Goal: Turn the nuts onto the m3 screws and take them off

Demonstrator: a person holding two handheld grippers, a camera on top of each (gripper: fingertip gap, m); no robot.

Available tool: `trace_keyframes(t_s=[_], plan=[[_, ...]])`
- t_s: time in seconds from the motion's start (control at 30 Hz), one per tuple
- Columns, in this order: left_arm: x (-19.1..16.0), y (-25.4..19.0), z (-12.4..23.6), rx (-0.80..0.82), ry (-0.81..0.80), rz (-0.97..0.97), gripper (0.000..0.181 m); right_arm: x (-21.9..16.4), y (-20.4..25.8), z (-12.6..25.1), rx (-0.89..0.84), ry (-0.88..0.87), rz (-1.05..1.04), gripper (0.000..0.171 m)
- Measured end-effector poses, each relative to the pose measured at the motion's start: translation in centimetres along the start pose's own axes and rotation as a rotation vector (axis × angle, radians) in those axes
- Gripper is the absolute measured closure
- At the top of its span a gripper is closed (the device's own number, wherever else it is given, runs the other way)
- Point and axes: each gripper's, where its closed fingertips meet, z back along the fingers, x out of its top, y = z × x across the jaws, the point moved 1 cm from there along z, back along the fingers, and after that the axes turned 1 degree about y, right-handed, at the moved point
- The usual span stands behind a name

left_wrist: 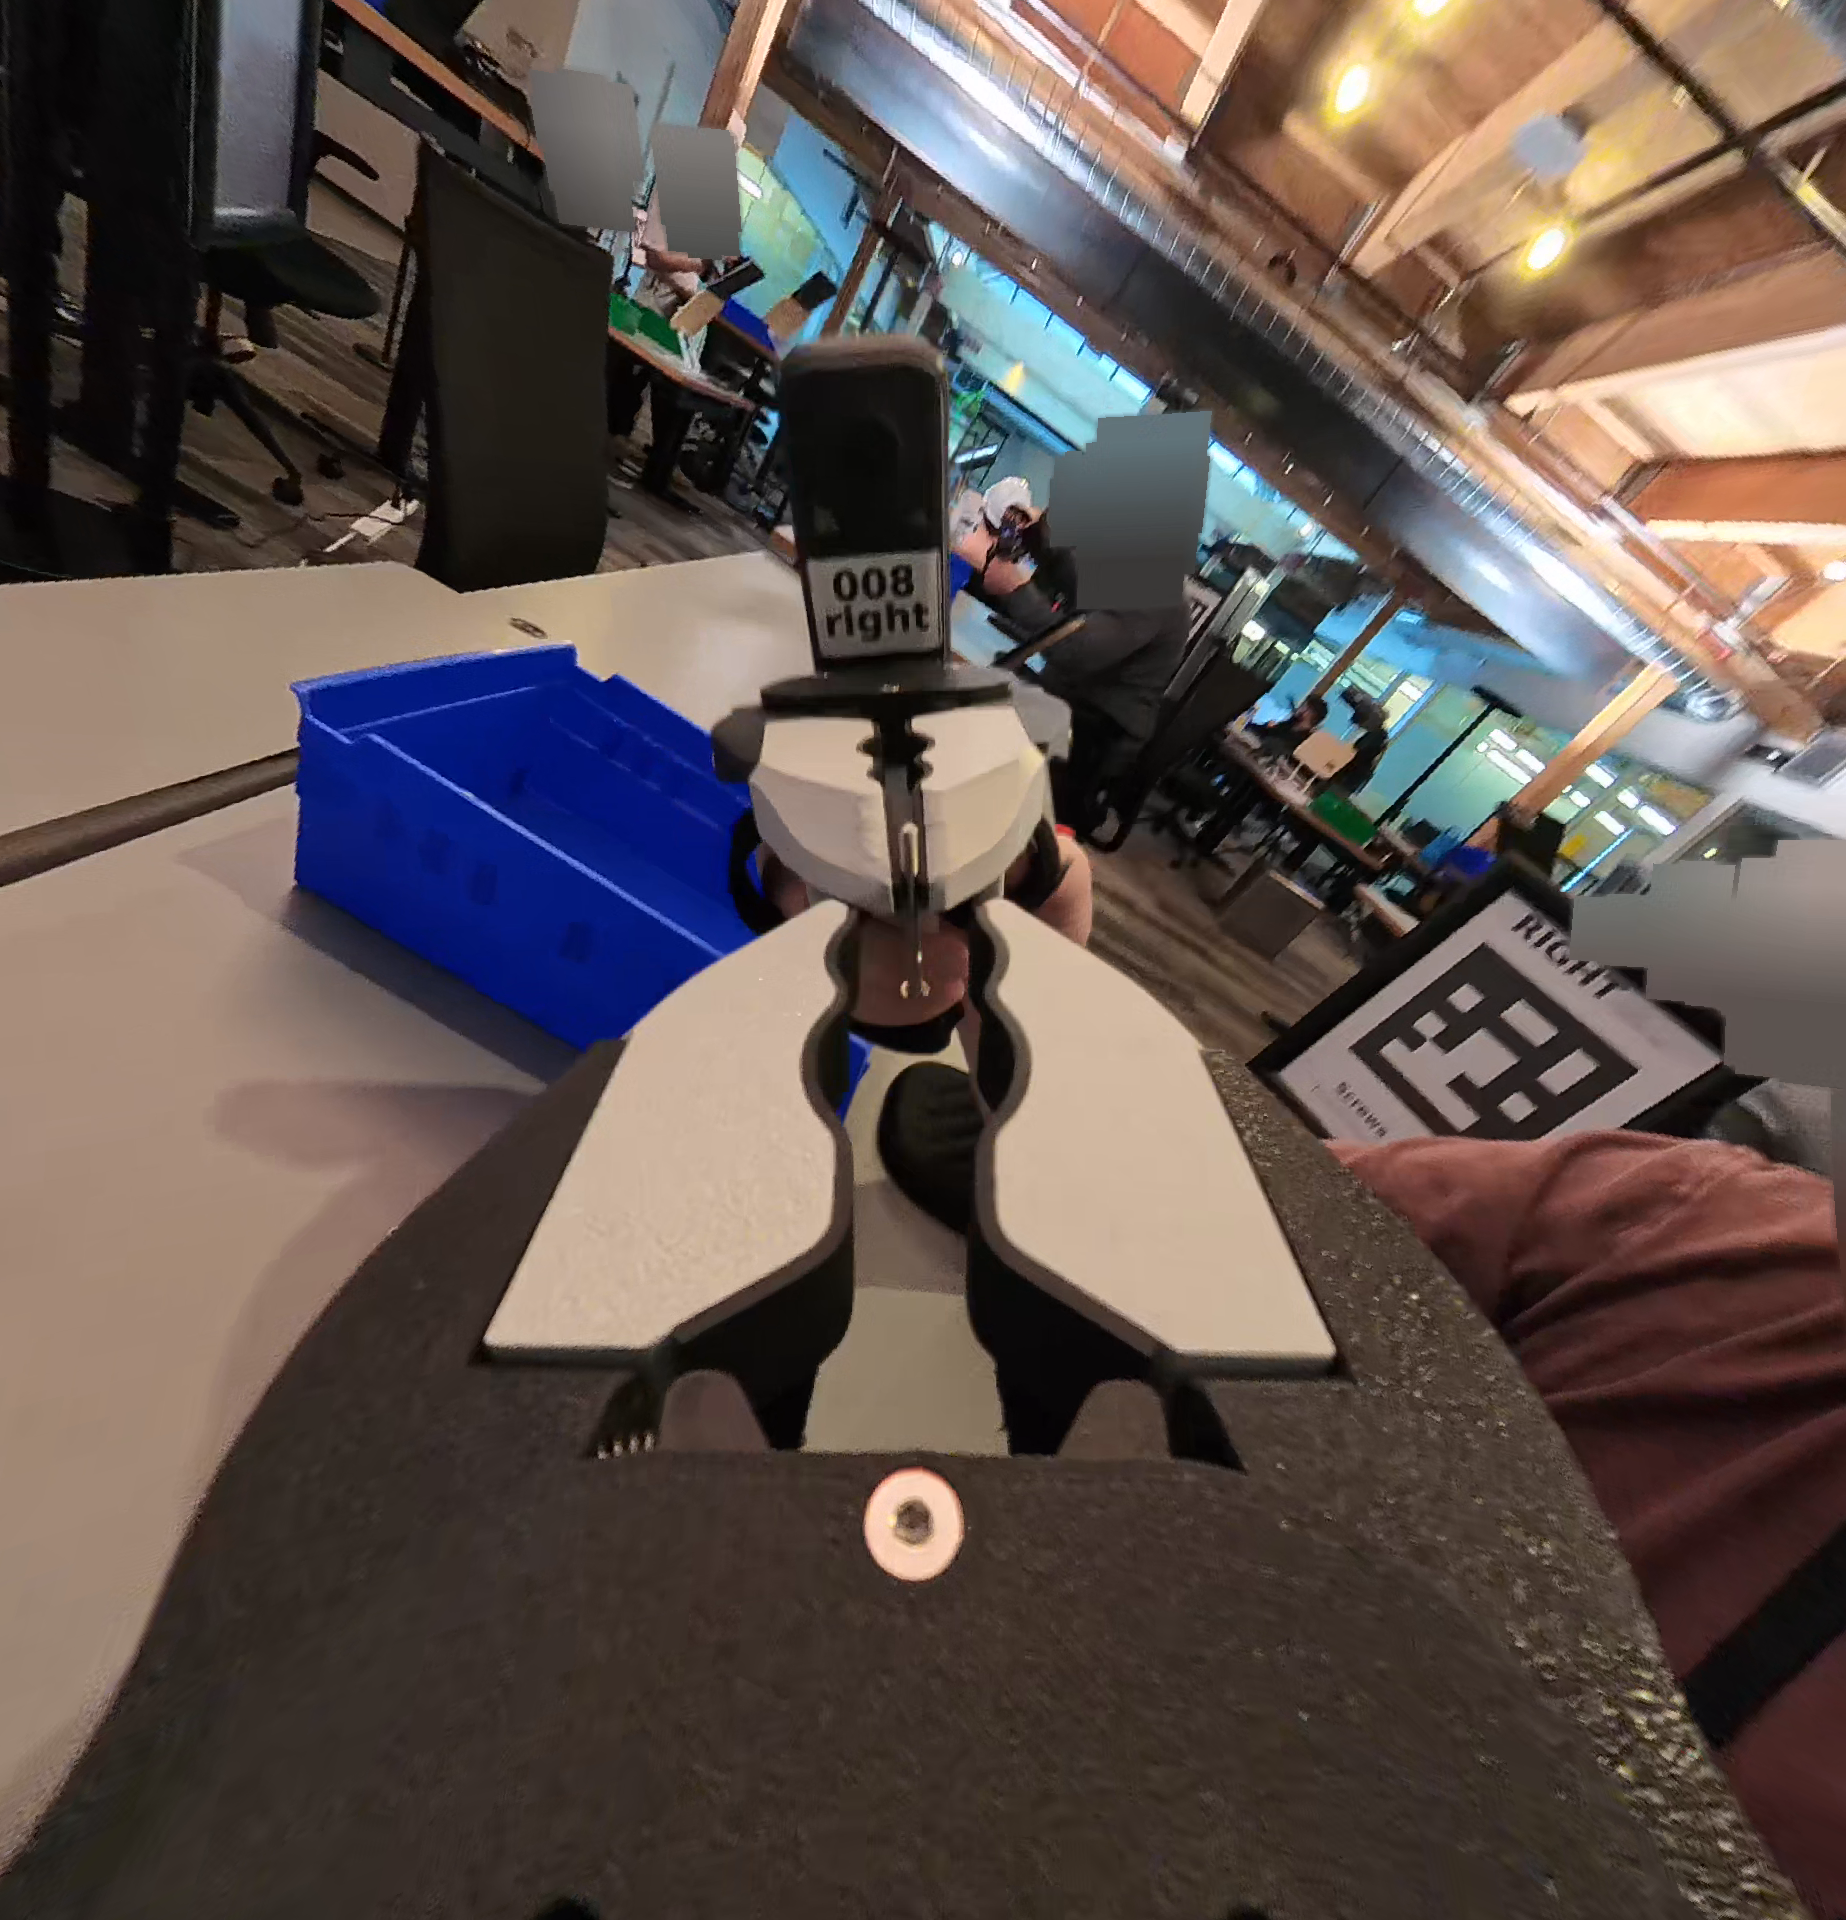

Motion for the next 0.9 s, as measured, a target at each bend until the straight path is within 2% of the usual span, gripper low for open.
trace_keyframes(t_s=[0.4, 0.9], plan=[[-0.5, 0.0, -0.6, -0.015, 0.034, 0.02, 0.174, 0.7, 0.2, -0.2, 0.009, -0.078, -0.022, 0.169], [-1.1, 0.5, -0.2, -0.047, 0.077, 0.097, 0.178, 0.1, -0.6, -0.4, 0.004, -0.053, -0.052, 0.169]])
